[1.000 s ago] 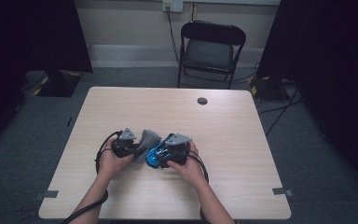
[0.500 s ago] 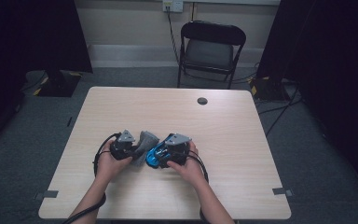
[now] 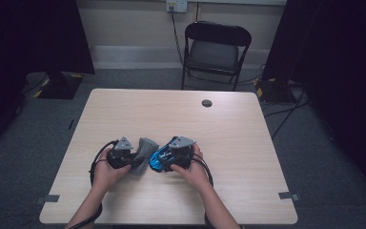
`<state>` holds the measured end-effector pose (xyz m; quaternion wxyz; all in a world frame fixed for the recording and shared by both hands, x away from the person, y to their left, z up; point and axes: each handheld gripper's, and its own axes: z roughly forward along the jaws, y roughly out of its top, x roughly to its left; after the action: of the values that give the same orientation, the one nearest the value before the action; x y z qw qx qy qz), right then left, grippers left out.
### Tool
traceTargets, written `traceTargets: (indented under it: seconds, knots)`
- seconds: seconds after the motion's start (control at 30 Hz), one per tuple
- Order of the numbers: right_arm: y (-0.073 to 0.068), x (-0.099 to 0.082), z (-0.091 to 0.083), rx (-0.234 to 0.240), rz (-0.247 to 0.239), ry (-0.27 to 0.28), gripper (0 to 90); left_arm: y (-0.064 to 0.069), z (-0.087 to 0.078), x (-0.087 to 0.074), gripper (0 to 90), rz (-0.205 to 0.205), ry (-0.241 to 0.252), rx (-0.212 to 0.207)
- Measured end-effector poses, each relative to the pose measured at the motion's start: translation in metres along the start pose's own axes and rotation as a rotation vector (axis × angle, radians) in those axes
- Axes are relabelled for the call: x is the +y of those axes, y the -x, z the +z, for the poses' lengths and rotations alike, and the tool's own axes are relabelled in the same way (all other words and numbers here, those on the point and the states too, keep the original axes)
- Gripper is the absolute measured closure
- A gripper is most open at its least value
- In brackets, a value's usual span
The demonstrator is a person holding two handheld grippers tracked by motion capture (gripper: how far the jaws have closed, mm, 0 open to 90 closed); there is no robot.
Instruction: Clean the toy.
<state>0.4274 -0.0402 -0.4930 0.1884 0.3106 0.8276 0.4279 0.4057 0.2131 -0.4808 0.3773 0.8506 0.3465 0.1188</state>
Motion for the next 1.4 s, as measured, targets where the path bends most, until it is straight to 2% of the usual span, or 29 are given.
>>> traceTargets:
  seconds: [0.13, 0.17, 0.37, 0.5, 0.57, 0.87, 1.07, 1.4]
  knots:
    - [0.000, 0.000, 0.000, 0.000, 0.000, 0.001, 5.6, 0.003, -0.005, -0.005, 71.3, 0.004, 0.002, 0.002]
    - [0.000, 0.000, 0.000, 0.000, 0.000, 0.001, 5.6, 0.003, -0.006, -0.006, 71.2, 0.020, 0.006, 0.010]
    - [0.000, 0.000, 0.000, 0.000, 0.000, 0.003, 5.6, 0.009, -0.011, -0.012, 71.3, -0.007, 0.015, -0.017]
    - [0.000, 0.000, 0.000, 0.000, 0.000, 0.002, 5.6, 0.011, -0.015, -0.014, 71.2, -0.024, 0.004, -0.030]
    - [0.000, -0.001, 0.000, 0.000, 0.000, 0.004, 5.6, 0.012, -0.017, -0.016, 71.2, -0.012, 0.005, -0.028]
    - [-0.001, -0.001, 0.000, -0.001, 0.000, 0.006, 5.6, 0.018, -0.031, -0.018, 71.6, -0.038, -0.035, -0.055]
    - [-0.002, -0.001, 0.000, -0.003, 0.000, 0.010, 5.6, 0.021, -0.041, -0.015, 71.5, -0.039, -0.011, -0.049]
    - [-0.003, 0.002, -0.002, -0.008, -0.009, -0.023, 5.4, 0.021, -0.042, -0.011, 70.6, -0.040, 0.009, -0.047]
